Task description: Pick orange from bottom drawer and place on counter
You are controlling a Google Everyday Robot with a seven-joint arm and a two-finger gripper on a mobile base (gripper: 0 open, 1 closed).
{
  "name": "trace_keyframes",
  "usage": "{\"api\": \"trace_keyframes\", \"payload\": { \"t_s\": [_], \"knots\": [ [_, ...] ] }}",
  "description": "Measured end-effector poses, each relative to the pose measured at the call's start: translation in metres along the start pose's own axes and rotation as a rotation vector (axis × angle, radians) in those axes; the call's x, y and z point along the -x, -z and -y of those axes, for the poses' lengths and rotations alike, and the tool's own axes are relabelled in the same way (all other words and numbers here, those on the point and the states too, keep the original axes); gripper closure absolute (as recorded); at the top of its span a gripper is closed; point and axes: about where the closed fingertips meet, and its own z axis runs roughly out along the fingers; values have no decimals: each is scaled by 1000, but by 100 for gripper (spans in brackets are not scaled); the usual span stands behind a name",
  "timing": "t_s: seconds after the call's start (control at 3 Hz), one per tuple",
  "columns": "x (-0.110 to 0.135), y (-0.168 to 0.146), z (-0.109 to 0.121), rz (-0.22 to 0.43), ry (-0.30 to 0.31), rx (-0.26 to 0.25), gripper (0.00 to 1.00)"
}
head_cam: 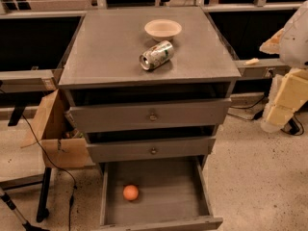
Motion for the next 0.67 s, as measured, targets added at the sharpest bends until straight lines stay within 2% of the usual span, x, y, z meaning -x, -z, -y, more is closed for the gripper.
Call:
{"api": "trace_keyframes", "payload": {
  "t_s": [0.33,0.67],
  "knots": [
    [0,0,0,0,0,0,0],
    [4,-21,-3,-3,-38,0,0]
  ]
}}
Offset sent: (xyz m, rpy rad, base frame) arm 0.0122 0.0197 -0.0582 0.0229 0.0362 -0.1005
